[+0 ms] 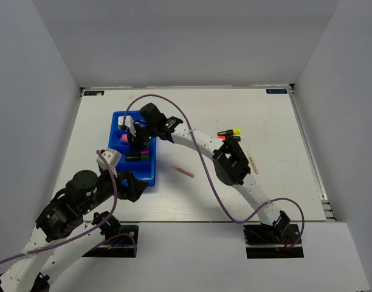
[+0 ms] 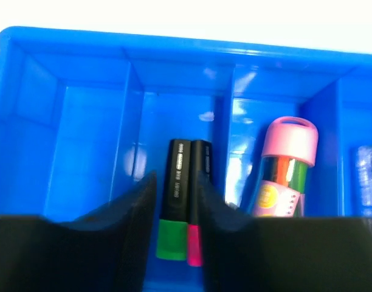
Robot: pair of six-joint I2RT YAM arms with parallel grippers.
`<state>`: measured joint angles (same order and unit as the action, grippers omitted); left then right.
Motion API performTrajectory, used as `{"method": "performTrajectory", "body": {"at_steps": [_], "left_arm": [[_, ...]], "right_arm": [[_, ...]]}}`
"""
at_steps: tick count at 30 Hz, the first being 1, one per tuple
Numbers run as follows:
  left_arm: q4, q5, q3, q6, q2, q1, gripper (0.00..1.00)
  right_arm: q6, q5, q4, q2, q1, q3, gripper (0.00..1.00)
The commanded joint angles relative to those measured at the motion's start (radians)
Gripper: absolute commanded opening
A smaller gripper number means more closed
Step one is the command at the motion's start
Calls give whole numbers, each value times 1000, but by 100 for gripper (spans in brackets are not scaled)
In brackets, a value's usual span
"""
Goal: Sort the stationery into containers
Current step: Place the pen in the storage box, then pick up the pen from the center of the board.
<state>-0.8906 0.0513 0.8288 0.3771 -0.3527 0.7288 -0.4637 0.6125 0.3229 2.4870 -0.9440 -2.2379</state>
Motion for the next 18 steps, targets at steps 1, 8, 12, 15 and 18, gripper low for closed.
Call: {"method": "performTrajectory", "body": {"at_steps": [1, 8, 12, 15, 18], "left_arm": [[5, -34, 13, 9, 6, 1, 100], [47, -100, 6, -33, -72, 3, 23], [70, -148, 10, -98, -225, 3, 16], [113, -225, 4, -164, -342, 3, 72], [195, -291, -25, -202, -423, 1, 92]], "right_arm": [[52, -8, -12, -137, -7, -55, 17], [-55, -466, 77, -387, 66, 199, 0], [-113, -457, 249, -554, 202, 415, 54], [-188, -416, 376, -681, 327, 576, 61], [-344, -337, 397, -790, 442, 774, 61]]}}
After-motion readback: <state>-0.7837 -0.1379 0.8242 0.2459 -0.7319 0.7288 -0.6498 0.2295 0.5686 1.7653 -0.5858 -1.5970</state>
